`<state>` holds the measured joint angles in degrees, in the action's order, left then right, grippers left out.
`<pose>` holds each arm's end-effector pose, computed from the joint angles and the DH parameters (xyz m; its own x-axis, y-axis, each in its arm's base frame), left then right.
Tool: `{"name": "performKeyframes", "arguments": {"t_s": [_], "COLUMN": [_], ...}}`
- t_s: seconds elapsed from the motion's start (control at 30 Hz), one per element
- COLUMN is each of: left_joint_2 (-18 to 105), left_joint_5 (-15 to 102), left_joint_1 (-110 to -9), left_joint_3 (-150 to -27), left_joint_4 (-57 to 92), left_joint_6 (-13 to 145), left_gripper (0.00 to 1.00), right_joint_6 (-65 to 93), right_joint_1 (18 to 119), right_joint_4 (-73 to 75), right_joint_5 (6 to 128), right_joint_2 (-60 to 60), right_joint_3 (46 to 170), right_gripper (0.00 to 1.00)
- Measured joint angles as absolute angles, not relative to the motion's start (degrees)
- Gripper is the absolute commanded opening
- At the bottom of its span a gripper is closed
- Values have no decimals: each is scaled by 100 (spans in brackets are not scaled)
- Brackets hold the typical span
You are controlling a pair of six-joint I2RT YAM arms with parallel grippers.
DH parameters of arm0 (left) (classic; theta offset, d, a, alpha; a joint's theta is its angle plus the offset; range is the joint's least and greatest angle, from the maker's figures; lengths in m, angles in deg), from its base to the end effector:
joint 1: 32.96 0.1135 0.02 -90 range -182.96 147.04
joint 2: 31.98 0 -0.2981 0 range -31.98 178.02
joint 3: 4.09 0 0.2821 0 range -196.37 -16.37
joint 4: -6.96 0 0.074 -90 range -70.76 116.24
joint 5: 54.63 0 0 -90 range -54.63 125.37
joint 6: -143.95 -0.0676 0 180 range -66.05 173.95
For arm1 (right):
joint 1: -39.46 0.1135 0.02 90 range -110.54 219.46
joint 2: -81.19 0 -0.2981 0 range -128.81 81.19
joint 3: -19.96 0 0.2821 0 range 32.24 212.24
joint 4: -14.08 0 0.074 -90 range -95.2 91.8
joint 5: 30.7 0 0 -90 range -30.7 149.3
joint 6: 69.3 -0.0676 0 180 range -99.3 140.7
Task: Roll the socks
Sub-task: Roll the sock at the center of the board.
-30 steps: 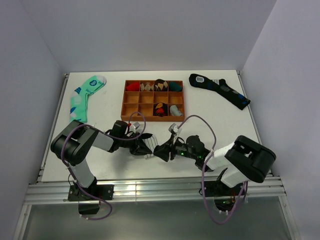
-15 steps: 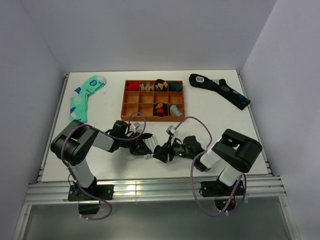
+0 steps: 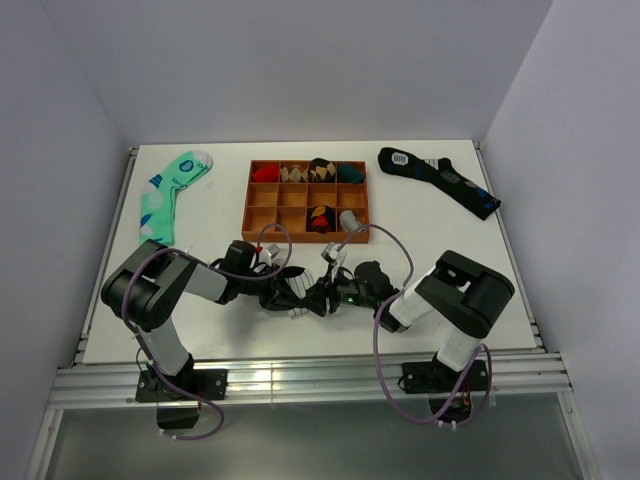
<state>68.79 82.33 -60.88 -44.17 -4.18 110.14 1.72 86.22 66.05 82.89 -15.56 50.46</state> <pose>0.2347 -0.1803 0.0689 -0.9878 -0.1183 0.1011 -0.1477 0.5081 -0.8485 0.1861 0.2374 0.1178 -0.4633 -0.0576 -0.8843 -0.8276 0.3850 0.4085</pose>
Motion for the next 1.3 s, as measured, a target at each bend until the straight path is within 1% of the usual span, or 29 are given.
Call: {"name": "performKeyframes", "arguments": {"t_s": [0.43, 0.73, 0.9, 1.0, 1.17, 1.2, 1.3], "left_joint_2": [6753, 6569, 6499, 6455, 6219, 6169, 5944], "left_joint_5": [8157, 8061, 8056, 8043, 7829, 7768, 7525], "left_joint_1": [-6080, -5944, -5833, -5802, -5789, -5789, -5789], "left_joint_3": [-4399, -4338, -4283, -4259, -4135, -4108, -4008], "left_joint_4": [-267, -46, -7, -3, -3, -3, 6], "left_joint_6": [10959, 10911, 10911, 10913, 10913, 10913, 10913], "left_gripper": [1, 8, 11, 13, 20, 22, 25], "right_joint_6": [323, 321, 323, 327, 331, 325, 299], "right_joint_1": [8607, 8609, 8699, 8788, 8922, 8941, 9042], "right_joint_4": [6513, 6489, 6143, 5877, 5309, 5208, 4751], "right_joint_5": [8224, 7964, 7638, 7448, 7124, 7072, 6849], "right_joint_2": [-1919, -1982, -1930, -1921, -1921, -1921, -1919], "right_joint_3": [5262, 5280, 5402, 5559, 5894, 5948, 6204], "right_gripper": [54, 54, 52, 48, 39, 36, 33]}}
